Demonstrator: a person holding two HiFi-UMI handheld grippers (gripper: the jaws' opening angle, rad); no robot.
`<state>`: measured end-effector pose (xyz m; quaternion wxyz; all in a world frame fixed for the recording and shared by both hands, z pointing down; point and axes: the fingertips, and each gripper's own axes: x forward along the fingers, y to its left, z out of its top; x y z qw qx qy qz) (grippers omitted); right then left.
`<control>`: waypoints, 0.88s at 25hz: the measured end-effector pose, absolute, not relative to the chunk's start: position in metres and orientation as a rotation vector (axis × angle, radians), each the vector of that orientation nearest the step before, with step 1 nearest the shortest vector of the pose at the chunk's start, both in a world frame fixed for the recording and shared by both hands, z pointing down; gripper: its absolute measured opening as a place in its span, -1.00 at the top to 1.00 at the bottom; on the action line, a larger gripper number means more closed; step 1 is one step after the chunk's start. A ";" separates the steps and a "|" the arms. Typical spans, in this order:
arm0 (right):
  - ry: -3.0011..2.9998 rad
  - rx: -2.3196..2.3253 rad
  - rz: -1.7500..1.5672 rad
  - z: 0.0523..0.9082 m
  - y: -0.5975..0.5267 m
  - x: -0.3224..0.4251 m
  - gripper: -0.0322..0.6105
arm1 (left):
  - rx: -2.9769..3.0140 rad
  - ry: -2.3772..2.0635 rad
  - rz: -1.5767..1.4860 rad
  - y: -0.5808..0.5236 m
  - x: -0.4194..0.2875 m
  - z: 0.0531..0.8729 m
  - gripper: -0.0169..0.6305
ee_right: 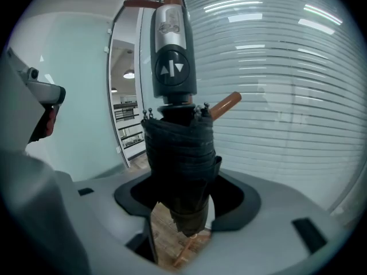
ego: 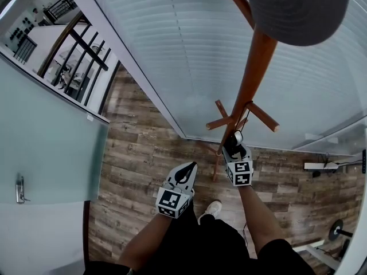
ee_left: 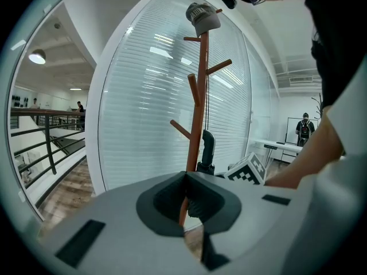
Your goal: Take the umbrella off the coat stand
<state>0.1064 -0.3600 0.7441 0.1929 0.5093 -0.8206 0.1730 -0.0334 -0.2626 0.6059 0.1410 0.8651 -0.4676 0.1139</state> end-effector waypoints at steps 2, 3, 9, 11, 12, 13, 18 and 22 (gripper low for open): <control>-2.296 1.446 0.454 0.741 -0.361 0.109 0.12 | 2.501 -1.350 0.323 -0.263 -0.032 0.605 0.91; -2.293 1.455 0.443 0.738 -0.361 0.110 0.12 | 2.504 -1.348 0.324 -0.263 -0.031 0.604 0.91; -2.326 1.442 0.424 0.718 -0.360 0.114 0.13 | 2.514 -1.343 0.337 -0.260 -0.027 0.603 0.91; -2.346 1.427 0.413 0.710 -0.357 0.114 0.13 | 2.523 -1.337 0.334 -0.259 -0.024 0.600 0.91; -2.357 1.423 0.409 0.705 -0.356 0.114 0.14 | 2.528 -1.333 0.333 -0.259 -0.022 0.600 0.91; -2.367 1.421 0.408 0.700 -0.355 0.114 0.14 | 2.533 -1.329 0.334 -0.259 -0.021 0.599 0.91; -2.408 1.402 0.420 0.673 -0.348 0.113 0.13 | 2.537 -1.328 0.317 -0.256 -0.018 0.595 0.91; -2.454 1.389 0.430 0.652 -0.343 0.115 0.14 | 2.517 -1.357 0.321 -0.252 -0.024 0.594 0.91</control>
